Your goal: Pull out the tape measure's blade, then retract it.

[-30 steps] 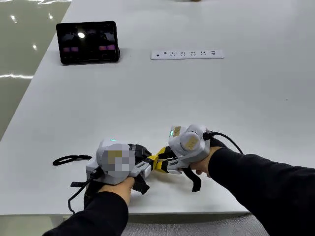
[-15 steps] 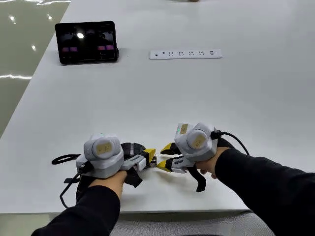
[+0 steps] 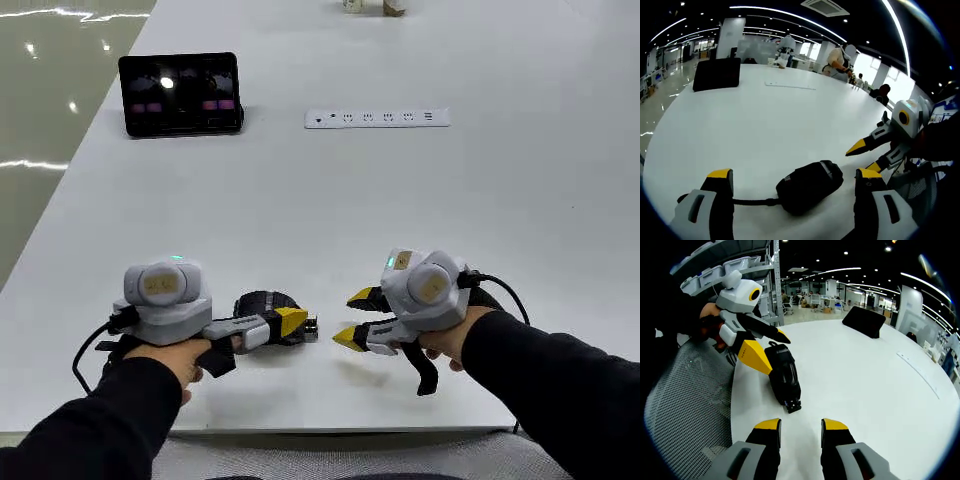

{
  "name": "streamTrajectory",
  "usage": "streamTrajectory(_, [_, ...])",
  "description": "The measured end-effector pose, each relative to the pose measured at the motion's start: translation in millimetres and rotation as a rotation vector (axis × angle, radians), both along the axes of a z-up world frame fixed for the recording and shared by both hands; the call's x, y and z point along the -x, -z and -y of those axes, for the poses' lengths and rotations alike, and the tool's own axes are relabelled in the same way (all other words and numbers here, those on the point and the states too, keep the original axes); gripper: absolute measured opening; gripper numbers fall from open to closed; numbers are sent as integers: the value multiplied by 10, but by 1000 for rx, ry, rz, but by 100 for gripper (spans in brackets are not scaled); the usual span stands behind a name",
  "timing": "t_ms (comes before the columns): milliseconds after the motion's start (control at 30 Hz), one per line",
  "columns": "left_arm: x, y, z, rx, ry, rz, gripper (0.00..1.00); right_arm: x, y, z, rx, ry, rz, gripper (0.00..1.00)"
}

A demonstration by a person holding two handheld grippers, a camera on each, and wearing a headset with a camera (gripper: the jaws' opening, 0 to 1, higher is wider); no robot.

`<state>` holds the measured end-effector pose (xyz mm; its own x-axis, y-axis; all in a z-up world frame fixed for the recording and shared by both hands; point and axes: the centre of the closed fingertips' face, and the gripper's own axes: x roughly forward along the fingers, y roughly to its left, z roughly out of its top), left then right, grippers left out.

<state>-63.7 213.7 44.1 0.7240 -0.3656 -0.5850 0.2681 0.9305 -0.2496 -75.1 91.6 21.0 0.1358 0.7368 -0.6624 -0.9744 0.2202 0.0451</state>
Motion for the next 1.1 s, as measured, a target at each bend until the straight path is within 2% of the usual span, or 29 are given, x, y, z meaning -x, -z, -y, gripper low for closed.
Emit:
streamTrajectory(100, [58, -29, -18, -17, 47, 9, 99, -3, -21, 72, -1, 14, 4, 30])
streamTrajectory(167, [109, -38, -35, -48, 88, 11, 99, -13, -22, 145, 4, 26, 4, 31])
streamTrajectory(267, [132, -91, -67, -73, 134, 52, 99, -40, -25, 260, 6, 50, 1, 32])
streamTrajectory(367, [185, -87, -108, -89, 176, 42, 99, -50, -27, 377, 3, 77, -1, 34])
streamTrajectory(400, [201, -96, -114, -95, 199, 49, 99, -41, 0, 428, 9, 85, -7, 34])
streamTrajectory(433, [209, -105, -135, -116, 207, 60, 98, -28, 22, 465, 16, 87, -11, 35])
streamTrajectory(467, [243, -83, -182, -161, 230, 54, 97, -9, 54, 524, 30, 86, -10, 35])
streamTrajectory(500, [271, -66, -189, -175, 250, 47, 95, -1, 70, 561, 38, 87, -9, 36])
streamTrajectory(600, [303, -25, -221, -190, 265, 40, 99, 6, 64, 668, 38, 115, -24, 38])
streamTrajectory(633, [340, 8, -231, -192, 279, 20, 99, -1, 39, 704, 32, 127, -28, 40])
streamTrajectory(767, [399, 62, -271, -201, 294, 2, 99, -2, -28, 806, 28, 138, -17, 43])
streamTrajectory(867, [413, 76, -313, -183, 290, -17, 99, 3, -45, 877, 32, 144, -14, 45])
streamTrajectory(1033, [374, -19, -336, -162, 299, 3, 99, 28, -11, 1003, 43, 151, -14, 48])
streamTrajectory(1100, [356, -35, -373, -177, 302, 8, 99, 31, 6, 1062, 45, 158, -18, 50])
